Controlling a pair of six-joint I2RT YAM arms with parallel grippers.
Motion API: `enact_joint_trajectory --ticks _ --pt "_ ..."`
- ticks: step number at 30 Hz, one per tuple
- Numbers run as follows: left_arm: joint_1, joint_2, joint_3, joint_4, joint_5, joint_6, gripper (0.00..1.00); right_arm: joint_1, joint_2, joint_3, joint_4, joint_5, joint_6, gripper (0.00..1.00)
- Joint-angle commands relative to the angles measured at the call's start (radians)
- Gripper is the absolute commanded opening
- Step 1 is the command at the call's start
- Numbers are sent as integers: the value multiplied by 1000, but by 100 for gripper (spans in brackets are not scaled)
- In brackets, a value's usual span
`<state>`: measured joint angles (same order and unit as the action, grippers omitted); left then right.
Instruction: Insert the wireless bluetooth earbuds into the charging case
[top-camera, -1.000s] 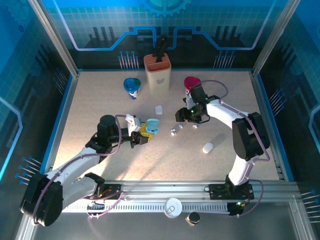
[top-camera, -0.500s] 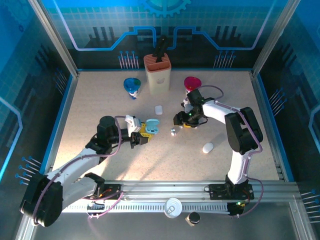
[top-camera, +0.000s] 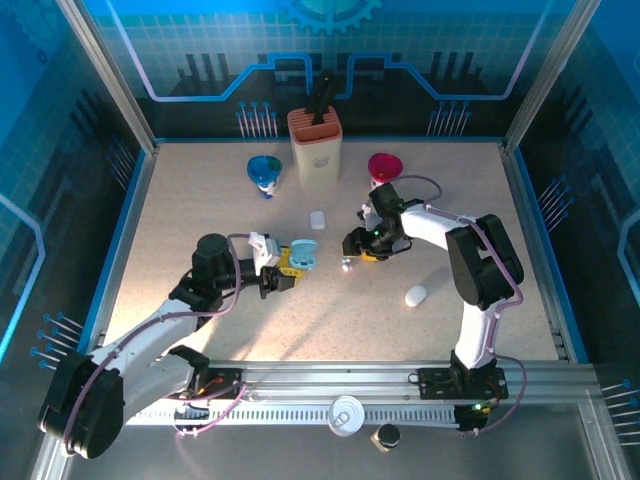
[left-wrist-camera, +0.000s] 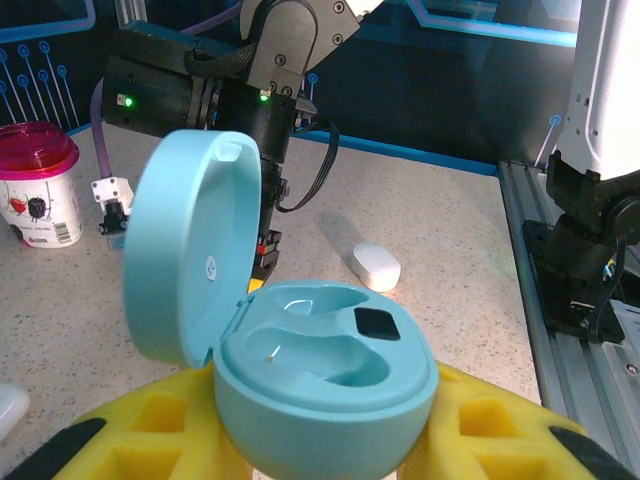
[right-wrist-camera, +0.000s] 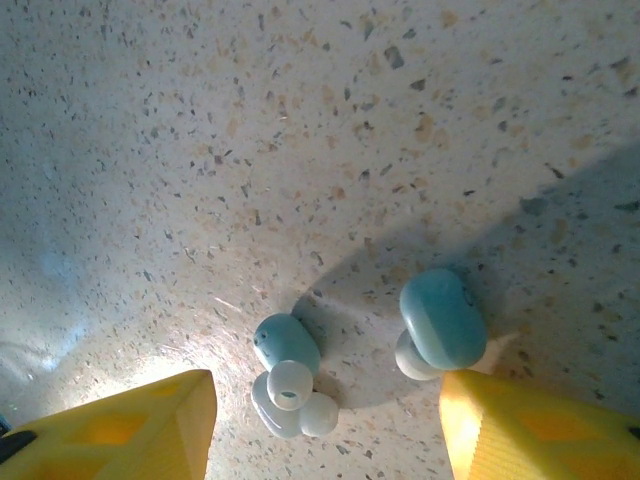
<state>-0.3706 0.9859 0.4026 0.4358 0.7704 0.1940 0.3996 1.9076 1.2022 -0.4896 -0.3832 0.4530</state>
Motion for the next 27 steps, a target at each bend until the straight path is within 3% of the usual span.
enact_joint_trajectory --ticks 1,9,18,27 --pt "10 -16 -16 -7 8 35 32 10 -52 -18 -29 -6 10 60" --pt "16 -20 -12 -24 17 47 33 -35 -100 -26 -6 33 -5 57" --pt "18 -13 0 -26 21 50 33 -65 57 98 -5 -31 -29 50" --pt "19 -19 16 -60 26 53 33 -64 98 75 33 -66 -18 49"
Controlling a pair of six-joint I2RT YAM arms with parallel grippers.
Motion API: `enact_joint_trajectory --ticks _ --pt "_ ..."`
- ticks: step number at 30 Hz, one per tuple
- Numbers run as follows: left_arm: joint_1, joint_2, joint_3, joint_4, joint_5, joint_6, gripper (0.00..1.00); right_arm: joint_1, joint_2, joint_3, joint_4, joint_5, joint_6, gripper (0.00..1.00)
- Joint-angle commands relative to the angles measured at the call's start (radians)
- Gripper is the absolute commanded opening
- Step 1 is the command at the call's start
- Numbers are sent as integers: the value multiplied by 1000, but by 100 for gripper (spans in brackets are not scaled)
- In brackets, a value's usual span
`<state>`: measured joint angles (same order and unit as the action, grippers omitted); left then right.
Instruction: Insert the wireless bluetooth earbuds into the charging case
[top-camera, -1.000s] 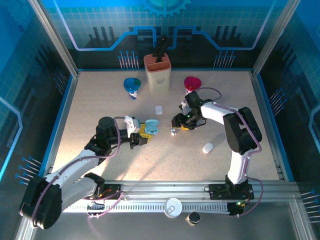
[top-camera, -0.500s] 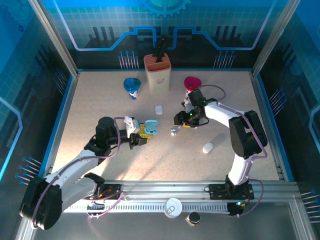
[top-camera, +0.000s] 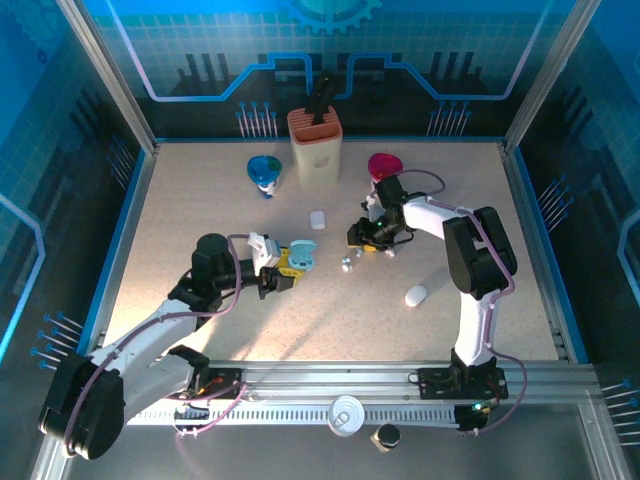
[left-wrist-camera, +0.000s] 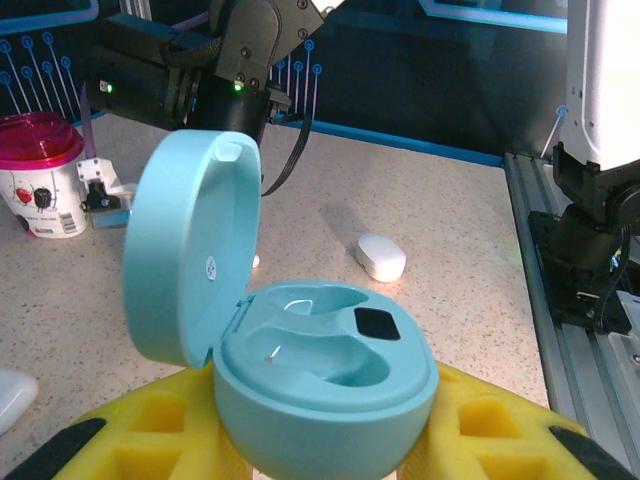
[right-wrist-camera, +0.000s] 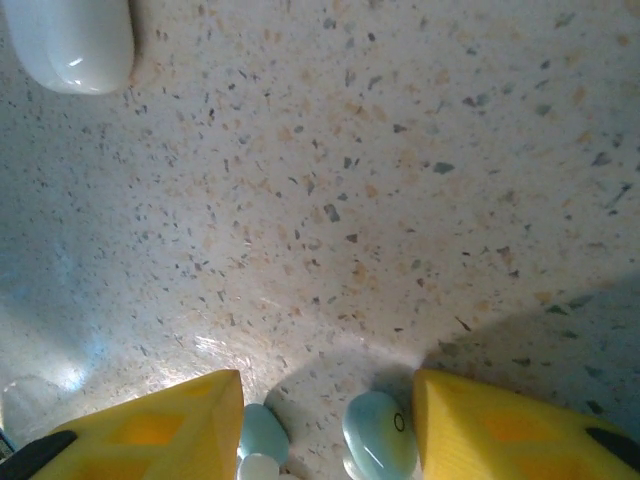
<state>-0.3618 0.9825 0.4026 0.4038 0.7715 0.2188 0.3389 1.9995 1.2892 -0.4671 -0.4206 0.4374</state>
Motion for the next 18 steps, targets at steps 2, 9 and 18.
enact_joint_trajectory --ticks 2,9,18 --pt "11 -22 23 -47 28 37 33 -4 -3 -32 25 -27 1 49" --pt "11 -16 35 -69 38 53 33 -3 -22 -87 83 -45 42 40" --pt "12 -21 28 -70 36 60 33 -1 -23 -94 79 -56 49 27"
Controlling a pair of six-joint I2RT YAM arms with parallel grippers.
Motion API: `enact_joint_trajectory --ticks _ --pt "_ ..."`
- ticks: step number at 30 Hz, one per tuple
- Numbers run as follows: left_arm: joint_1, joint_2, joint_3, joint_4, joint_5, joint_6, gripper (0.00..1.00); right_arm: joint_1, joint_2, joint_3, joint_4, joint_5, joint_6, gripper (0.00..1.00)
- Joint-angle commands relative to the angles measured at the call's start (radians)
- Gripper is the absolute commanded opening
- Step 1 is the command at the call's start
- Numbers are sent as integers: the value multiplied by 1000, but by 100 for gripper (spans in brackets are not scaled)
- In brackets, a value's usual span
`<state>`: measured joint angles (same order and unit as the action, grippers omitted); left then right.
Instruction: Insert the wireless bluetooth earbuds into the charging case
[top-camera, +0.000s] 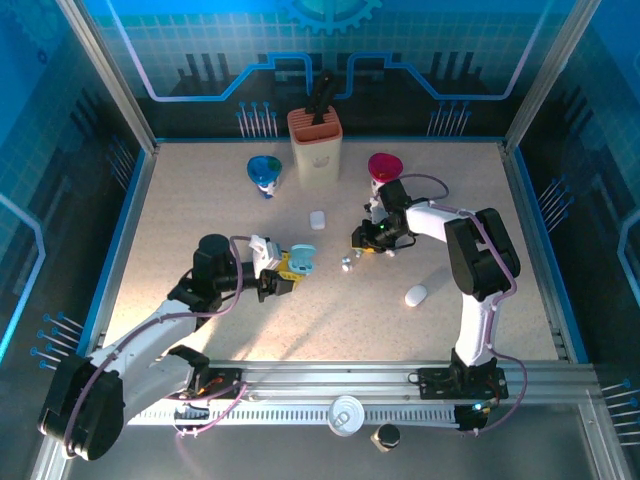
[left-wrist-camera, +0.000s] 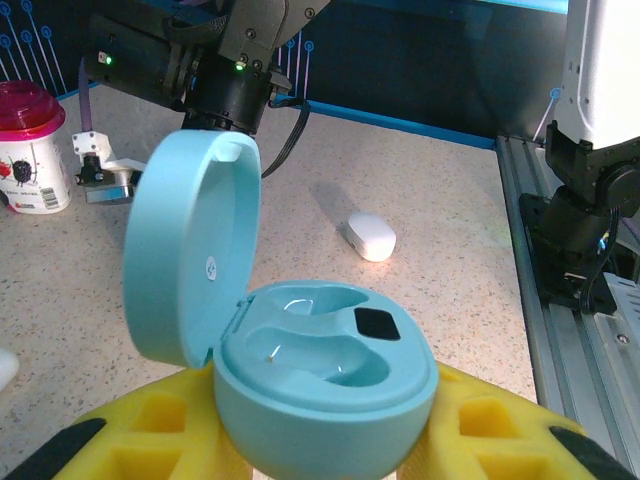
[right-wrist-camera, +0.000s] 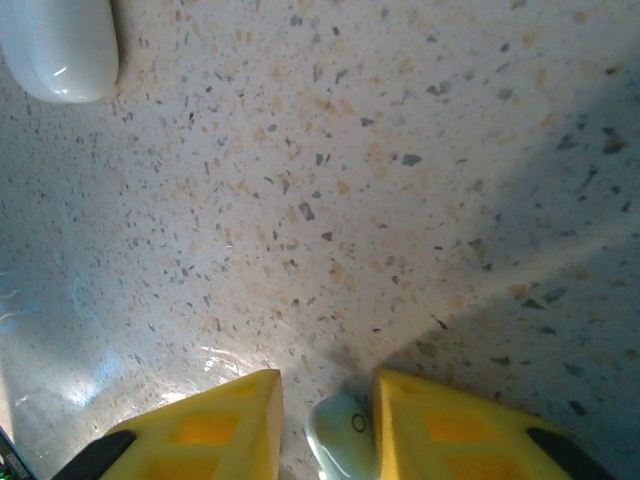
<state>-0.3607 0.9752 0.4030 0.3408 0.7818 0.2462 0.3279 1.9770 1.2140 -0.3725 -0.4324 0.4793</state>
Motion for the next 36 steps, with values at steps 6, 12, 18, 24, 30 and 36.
enact_joint_trajectory --ticks 6,12,18,24,30,36 --pt "11 -21 19 -9 24 33 33 11 -19 -43 -1 -56 10 29" --pt "11 -21 17 -10 26 38 33 15 -41 -71 17 -74 13 33" --pt "12 -19 17 -6 27 38 33 16 -58 -87 21 -81 10 29" --pt "12 -17 15 -4 29 39 33 18 -56 -88 25 -90 8 25" --pt "13 -15 16 -4 28 41 33 25 -56 -88 30 -99 5 25" --pt "12 -6 17 0 30 44 33 32 -38 -82 28 -106 -1 28"
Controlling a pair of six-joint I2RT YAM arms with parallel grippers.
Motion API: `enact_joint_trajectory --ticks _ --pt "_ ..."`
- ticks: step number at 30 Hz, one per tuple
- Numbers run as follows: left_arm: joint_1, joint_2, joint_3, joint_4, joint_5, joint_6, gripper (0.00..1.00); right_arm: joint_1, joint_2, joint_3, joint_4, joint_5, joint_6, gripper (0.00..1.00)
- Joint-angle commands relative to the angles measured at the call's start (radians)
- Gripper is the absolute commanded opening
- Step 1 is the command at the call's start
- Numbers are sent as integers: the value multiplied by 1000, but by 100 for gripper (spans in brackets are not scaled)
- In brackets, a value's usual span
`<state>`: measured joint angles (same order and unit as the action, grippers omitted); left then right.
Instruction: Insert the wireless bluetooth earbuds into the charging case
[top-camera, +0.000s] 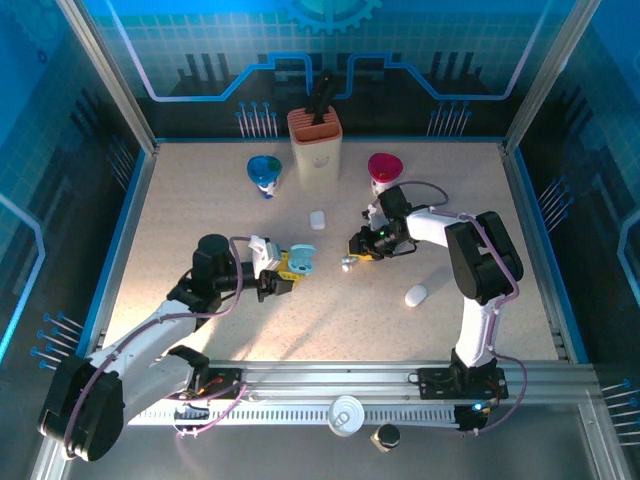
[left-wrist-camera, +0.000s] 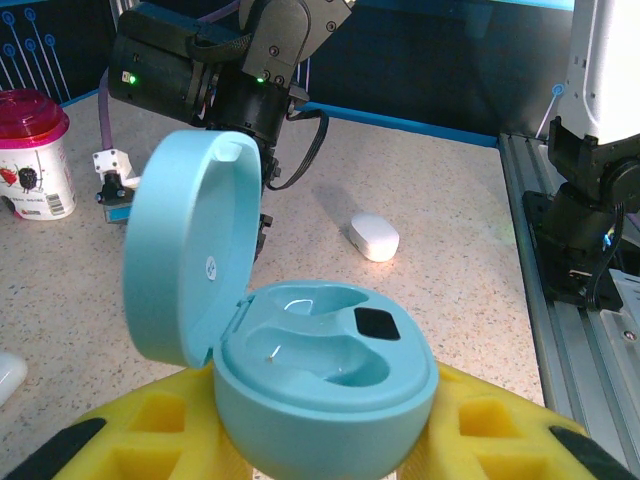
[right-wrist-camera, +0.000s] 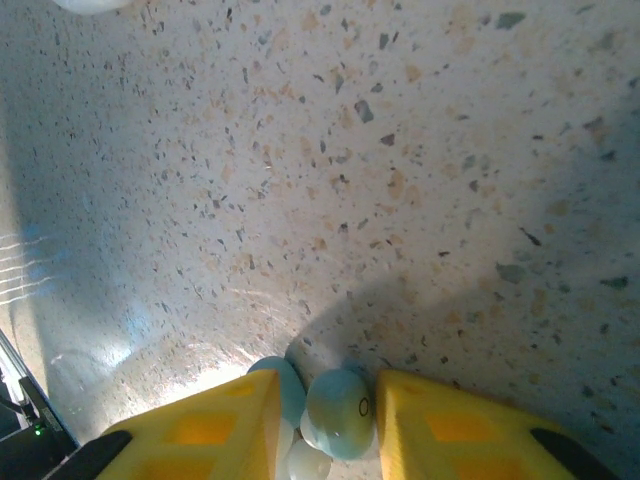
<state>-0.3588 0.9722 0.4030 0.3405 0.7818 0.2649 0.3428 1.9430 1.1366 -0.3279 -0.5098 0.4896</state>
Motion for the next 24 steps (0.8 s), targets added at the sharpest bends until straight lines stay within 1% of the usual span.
enact_joint_trajectory --ticks 1,5,10,17,21,24 --pt "11 -3 16 1 30 24 33 18 -1 -2 -18 -27 -11 28" --pt "11 -1 18 1 30 26 33 25 7 13 -58 17 -28 23" --pt "11 -1 16 -3 30 30 33 42 -31 41 -142 146 -62 18" --pt "11 5 13 -2 27 43 33 85 -129 79 -241 364 -63 16" --pt "12 10 20 -6 31 50 33 112 -164 100 -315 535 -12 18" --pt "14 18 26 -6 36 57 33 135 -175 107 -354 652 58 18"
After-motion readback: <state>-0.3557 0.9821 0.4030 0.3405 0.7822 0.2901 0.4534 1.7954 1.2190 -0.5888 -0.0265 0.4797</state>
